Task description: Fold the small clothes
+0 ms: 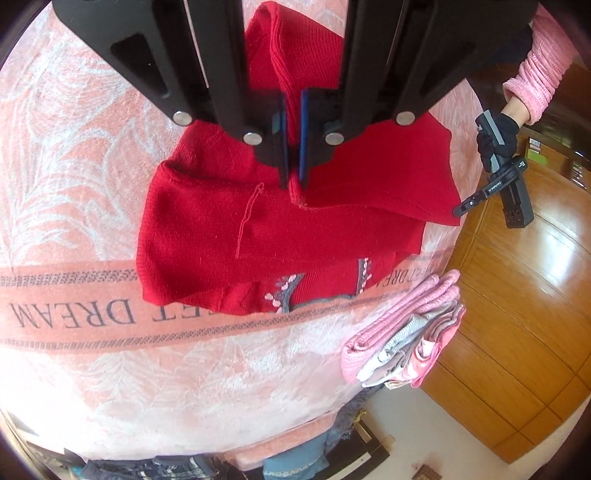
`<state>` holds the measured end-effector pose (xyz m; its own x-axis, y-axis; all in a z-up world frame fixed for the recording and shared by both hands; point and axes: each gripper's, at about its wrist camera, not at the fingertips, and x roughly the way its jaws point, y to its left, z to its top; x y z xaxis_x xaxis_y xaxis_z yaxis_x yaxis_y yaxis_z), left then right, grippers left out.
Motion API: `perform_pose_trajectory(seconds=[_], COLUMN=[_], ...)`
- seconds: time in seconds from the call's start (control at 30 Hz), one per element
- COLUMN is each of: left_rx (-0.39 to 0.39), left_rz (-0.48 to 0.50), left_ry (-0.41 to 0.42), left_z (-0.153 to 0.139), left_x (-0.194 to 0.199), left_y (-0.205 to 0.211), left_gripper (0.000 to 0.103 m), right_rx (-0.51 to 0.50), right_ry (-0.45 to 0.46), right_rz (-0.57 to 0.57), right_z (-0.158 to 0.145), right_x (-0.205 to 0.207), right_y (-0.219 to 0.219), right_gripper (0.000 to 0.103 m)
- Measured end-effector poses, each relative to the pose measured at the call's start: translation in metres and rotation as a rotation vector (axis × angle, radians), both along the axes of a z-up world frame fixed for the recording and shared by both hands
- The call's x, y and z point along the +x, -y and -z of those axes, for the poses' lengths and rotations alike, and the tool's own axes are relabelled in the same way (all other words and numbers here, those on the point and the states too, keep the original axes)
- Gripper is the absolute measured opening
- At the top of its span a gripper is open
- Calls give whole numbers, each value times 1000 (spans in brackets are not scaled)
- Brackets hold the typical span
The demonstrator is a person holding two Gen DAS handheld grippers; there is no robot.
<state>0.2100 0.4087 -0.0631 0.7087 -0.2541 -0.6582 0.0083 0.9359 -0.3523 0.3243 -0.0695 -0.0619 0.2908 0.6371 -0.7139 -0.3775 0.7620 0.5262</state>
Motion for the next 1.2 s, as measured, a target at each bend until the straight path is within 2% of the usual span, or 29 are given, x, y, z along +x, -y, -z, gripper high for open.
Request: perform_pose_trajectory(seconds=[0.1,0.23,0.37,0.47,0.63,0.7,0.77,0.8,0.93,1.0,1.07,1.1,1.13,1.17,1.2], left_rx=[-38,3,48,107,186,208,193,190,189,196,218,240,247,254,265], left_rz=[-31,-63,-122,-145,-158,-151,-153,-156,-178,-187,-179,-168,-146,-128,-116], left_ry=[31,66,89,40,-92,-122,-111,-113,-110,-106,-109,-108,-104,-104,-106], left_z=[-15,-34,-36,-14,51,68,70,67,37,17,-3,-12,-19,-24,-27], left_x=[16,55,106,146,178,178,173,171,154,139,118,104,90,73,59], left_y=[-5,-6,-14,-19,-21,-21,-23,-24,-27,-26,-21,-15,-8,-1,7], left_gripper=[4,4,4,4,4,4,5,5,9,9,12,14,23,31,32], right_rx=[-8,-54,-72,-105,-197,-196,-180,-180,-201,-184,-191,-215,-237,-242,-240], right_ry=[29,68,63,20,-51,-60,-58,-56,-35,-30,-29,-23,-24,-33,-49], right_rz=[32,75,156,209,240,242,247,248,259,234,179,150,124,96,70], right_z=[-15,-31,-19,13,78,92,94,91,56,33,15,8,6,6,10], right_x=[18,58,111,146,168,167,164,161,142,123,97,81,64,46,30], right_y=[-1,-14,-21,-26,-37,-36,-31,-29,-13,-5,-4,-4,-5,-4,-5], right_gripper=[3,3,3,3,3,4,5,9,20,20,26,32,40,42,43])
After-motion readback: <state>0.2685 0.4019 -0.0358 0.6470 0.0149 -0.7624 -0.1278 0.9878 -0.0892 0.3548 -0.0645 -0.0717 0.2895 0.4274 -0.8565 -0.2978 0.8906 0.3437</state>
